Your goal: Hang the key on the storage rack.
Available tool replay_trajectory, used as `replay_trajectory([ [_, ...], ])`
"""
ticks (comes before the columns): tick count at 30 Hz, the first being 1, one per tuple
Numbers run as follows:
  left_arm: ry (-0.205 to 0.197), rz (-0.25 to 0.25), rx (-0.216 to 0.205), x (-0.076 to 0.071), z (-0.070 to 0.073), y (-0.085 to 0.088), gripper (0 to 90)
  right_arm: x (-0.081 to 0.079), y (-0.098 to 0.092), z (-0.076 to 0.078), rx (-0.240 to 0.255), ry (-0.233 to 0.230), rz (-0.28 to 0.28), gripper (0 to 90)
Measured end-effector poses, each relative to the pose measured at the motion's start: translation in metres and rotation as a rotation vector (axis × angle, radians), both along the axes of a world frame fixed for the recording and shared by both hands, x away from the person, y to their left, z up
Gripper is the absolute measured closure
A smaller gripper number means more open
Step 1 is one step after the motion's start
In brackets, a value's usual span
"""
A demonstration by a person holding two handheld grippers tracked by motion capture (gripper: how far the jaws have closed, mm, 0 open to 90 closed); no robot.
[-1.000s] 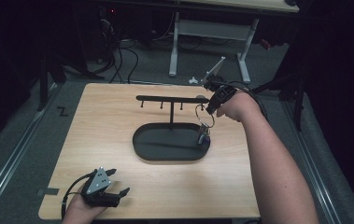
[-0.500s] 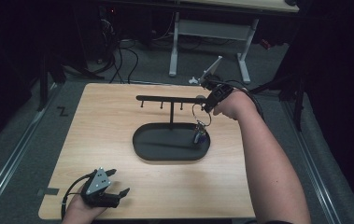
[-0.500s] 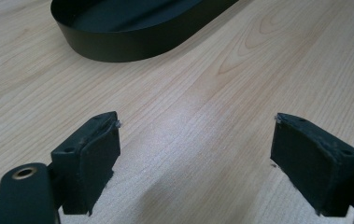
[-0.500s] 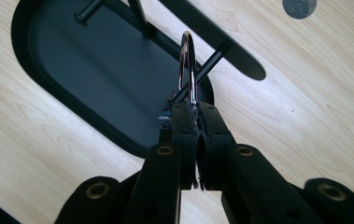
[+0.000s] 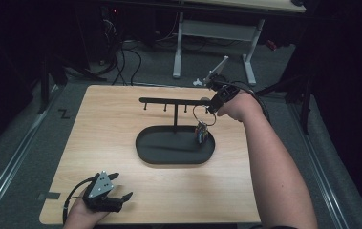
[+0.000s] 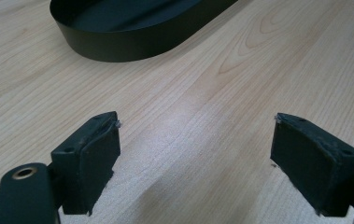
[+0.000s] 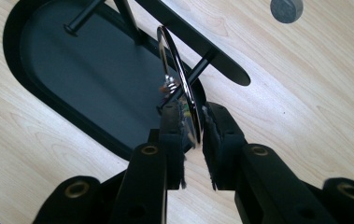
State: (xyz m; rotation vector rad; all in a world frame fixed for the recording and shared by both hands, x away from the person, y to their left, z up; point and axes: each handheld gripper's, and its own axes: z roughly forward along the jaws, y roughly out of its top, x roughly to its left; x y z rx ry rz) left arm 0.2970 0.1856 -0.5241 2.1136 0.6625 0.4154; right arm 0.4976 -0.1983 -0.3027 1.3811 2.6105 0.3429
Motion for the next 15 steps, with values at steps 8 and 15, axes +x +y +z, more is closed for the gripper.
replay_trajectory([
  [8, -0.006, 0.006, -0.007, 0.0, 0.0, 0.0, 16.2, -0.012, -0.008, 0.005, -0.02, -0.033, -0.02, 66.5],
  [15, -0.004, -0.003, 0.0, -0.001, 0.0, -0.003, 16.2, -0.026, -0.016, -0.009, -0.023, -0.037, -0.028, 53.7],
])
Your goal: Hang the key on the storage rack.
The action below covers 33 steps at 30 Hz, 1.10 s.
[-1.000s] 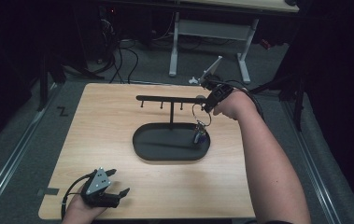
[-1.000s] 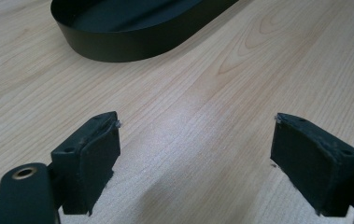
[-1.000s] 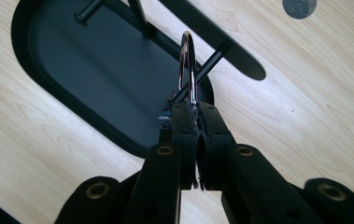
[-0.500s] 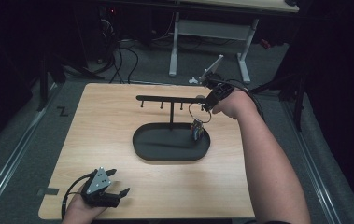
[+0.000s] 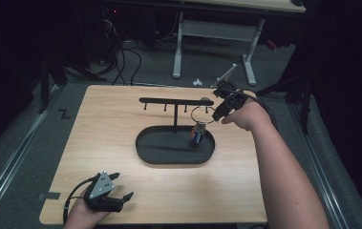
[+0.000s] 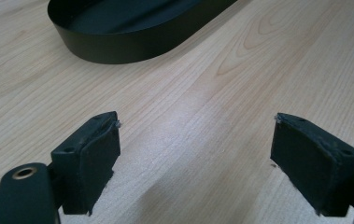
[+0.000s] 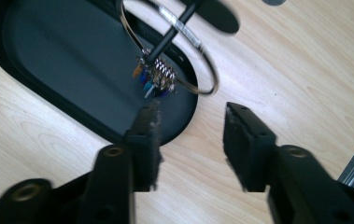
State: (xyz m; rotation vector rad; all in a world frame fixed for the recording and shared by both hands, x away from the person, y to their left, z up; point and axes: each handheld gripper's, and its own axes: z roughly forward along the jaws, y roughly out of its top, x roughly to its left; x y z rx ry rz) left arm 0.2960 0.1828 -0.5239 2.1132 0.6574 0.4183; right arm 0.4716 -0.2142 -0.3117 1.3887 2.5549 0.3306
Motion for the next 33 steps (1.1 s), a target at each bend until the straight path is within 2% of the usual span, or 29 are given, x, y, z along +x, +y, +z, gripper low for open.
replay_trajectory([
  [4, -0.001, 0.002, 0.0, 0.0, 0.0, -0.001, 16.2, -0.009, -0.002, -0.009, 0.001, -0.017, -0.009, 44.4],
  [7, -0.002, 0.002, 0.003, 0.001, 0.0, -0.002, 16.2, -0.018, -0.005, -0.017, 0.012, -0.058, -0.013, 36.1],
  [8, -0.002, 0.002, 0.003, 0.001, 0.0, -0.002, 16.2, -0.018, -0.005, -0.017, 0.012, -0.058, -0.013, 36.1],
  [9, 0.001, 0.0, 0.003, 0.002, -0.001, -0.002, 16.2, -0.025, -0.008, -0.024, 0.018, -0.091, -0.021, 30.9],
  [11, 0.004, -0.002, 0.006, 0.002, -0.001, -0.003, 16.2, -0.03, -0.012, -0.031, 0.034, -0.124, -0.034, 25.9],
  [14, 0.002, -0.004, 0.011, 0.002, -0.001, -0.003, 16.2, -0.04, -0.017, -0.044, 0.077, -0.162, -0.058, 23.1],
  [19, 0.002, -0.003, 0.01, 0.002, -0.002, -0.004, 16.3, -0.057, -0.023, -0.073, 0.147, -0.222, -0.079, 22.2],
  [21, 0.003, -0.003, 0.013, 0.002, -0.002, -0.004, 16.3, -0.066, -0.023, -0.086, 0.17, -0.248, -0.057, 19.2],
  [26, 0.003, -0.005, 0.016, 0.002, -0.002, -0.005, 16.3, -0.09, -0.018, -0.119, 0.172, -0.348, -0.042, 15.9],
  [33, 0.005, -0.004, 0.02, 0.002, -0.003, -0.006, 16.3, -0.119, -0.023, -0.167, 0.259, -0.405, -0.096, 15.1],
])
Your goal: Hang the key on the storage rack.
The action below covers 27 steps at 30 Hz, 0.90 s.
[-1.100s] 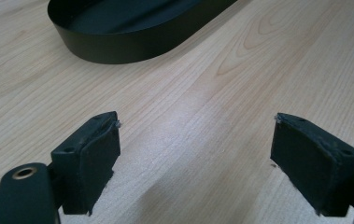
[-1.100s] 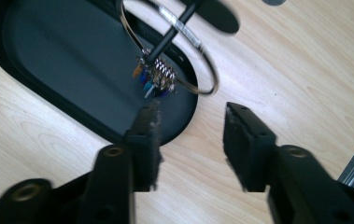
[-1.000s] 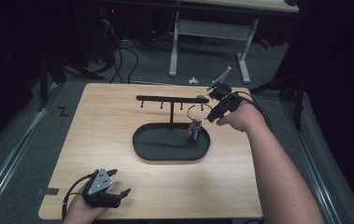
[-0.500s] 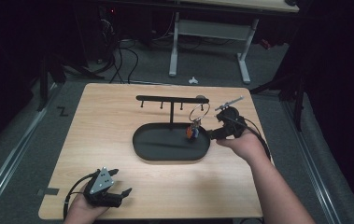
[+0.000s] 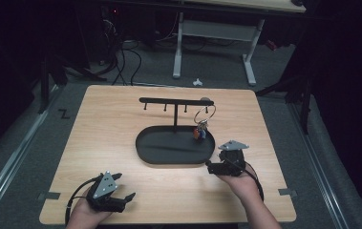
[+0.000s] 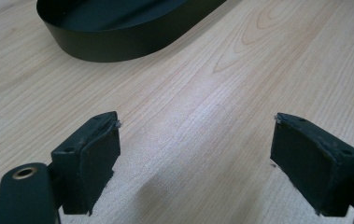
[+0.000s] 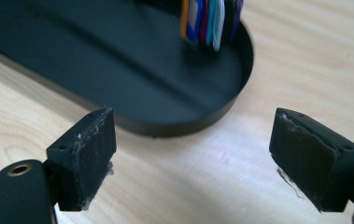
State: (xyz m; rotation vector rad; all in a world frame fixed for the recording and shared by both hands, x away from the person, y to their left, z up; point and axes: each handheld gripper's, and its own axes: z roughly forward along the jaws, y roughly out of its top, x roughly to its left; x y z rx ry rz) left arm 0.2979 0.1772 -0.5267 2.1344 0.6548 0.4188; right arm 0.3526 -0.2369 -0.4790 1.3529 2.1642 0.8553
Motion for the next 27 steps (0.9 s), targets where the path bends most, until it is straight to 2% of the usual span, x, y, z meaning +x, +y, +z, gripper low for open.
replay_trajectory([
  [2, 0.001, 0.0, 0.001, 0.0, 0.0, 0.0, 16.3, -0.007, -0.002, -0.012, 0.019, -0.003, -0.002, 15.2],
  [3, 0.001, 0.0, 0.001, 0.0, 0.0, 0.0, 16.3, -0.007, -0.002, -0.012, 0.019, -0.003, -0.002, 15.2],
  [4, 0.001, 0.0, 0.001, 0.0, 0.0, 0.0, 16.2, -0.016, -0.002, -0.022, 0.019, -0.028, 0.0, 15.7],
  [9, -0.006, 0.001, -0.003, 0.001, 0.0, -0.001, 16.2, -0.038, 0.002, -0.036, 0.031, -0.083, 0.017, 15.6],
  [11, -0.009, 0.011, -0.005, 0.002, 0.001, 0.0, 16.0, -0.052, 0.003, -0.043, 0.041, -0.16, -0.004, 15.9],
  [12, -0.018, 0.026, -0.007, 0.002, 0.002, 0.002, 15.5, -0.058, 0.001, -0.045, 0.067, -0.185, -0.008, 16.0],
  [13, -0.019, 0.047, -0.03, 0.004, 0.003, 0.006, 15.5, -0.06, 0.0, -0.044, 0.112, -0.171, -0.002, 15.6],
  [14, -0.014, 0.071, -0.063, 0.005, 0.005, 0.011, 15.5, -0.061, -0.002, -0.041, 0.135, -0.169, 0.009, 15.4],
  [16, -0.001, 0.117, -0.121, 0.008, 0.006, 0.02, 15.6, -0.063, -0.004, -0.039, 0.106, -0.216, -0.004, 15.4],
  [18, 0.007, 0.151, -0.153, 0.009, 0.007, 0.027, 15.6, -0.062, -0.007, -0.04, 0.09, -0.204, -0.01, 15.4],
  [20, 0.006, 0.165, -0.168, 0.009, 0.007, 0.028, 15.7, -0.061, -0.008, -0.041, 0.093, -0.206, -0.009, 15.4],
  [24, -0.009, 0.147, -0.143, 0.009, 0.008, 0.02, 15.7, -0.062, -0.01, -0.042, 0.093, -0.197, -0.015, 15.4],
  [25, -0.009, 0.147, -0.143, 0.009, 0.008, 0.02, 15.6, -0.063, -0.011, -0.043, 0.094, -0.188, -0.019, 15.4],
  [27, -0.015, 0.13, -0.118, 0.01, 0.006, 0.014, 15.4, -0.063, -0.012, -0.043, 0.106, -0.165, -0.028, 15.4],
])
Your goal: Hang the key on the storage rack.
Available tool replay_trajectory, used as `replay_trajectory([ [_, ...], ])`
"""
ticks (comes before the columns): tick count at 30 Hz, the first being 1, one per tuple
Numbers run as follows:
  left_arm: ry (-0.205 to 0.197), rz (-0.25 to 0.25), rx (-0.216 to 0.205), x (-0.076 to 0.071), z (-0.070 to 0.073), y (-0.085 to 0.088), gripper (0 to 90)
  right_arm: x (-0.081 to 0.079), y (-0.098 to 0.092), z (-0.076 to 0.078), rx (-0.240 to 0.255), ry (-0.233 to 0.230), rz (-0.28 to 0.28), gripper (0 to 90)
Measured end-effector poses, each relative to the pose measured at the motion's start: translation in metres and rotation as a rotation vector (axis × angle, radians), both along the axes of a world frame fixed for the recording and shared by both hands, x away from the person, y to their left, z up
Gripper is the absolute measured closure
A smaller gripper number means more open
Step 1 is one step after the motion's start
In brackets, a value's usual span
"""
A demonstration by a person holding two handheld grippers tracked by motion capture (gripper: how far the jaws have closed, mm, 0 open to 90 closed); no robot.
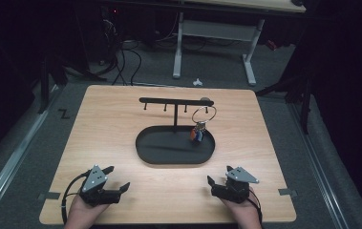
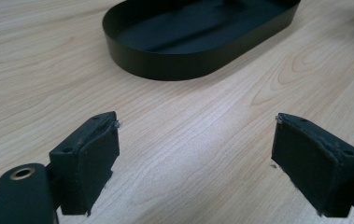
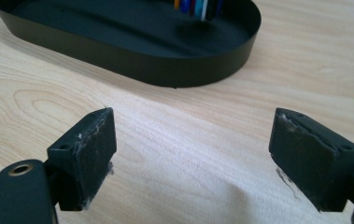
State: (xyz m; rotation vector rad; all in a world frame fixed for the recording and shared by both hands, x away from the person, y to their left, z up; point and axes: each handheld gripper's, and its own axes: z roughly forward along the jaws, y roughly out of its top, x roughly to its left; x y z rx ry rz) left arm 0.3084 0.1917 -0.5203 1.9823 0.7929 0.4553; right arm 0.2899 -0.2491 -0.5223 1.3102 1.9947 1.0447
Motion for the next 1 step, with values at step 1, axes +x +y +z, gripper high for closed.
replay_trajectory([
  [1, 0.0, 0.0, 0.0, 0.0, 0.0, 0.0, 15.2, -0.0002, -0.001, -0.0001, 0.011, 0.003, -0.012, 15.4],
])
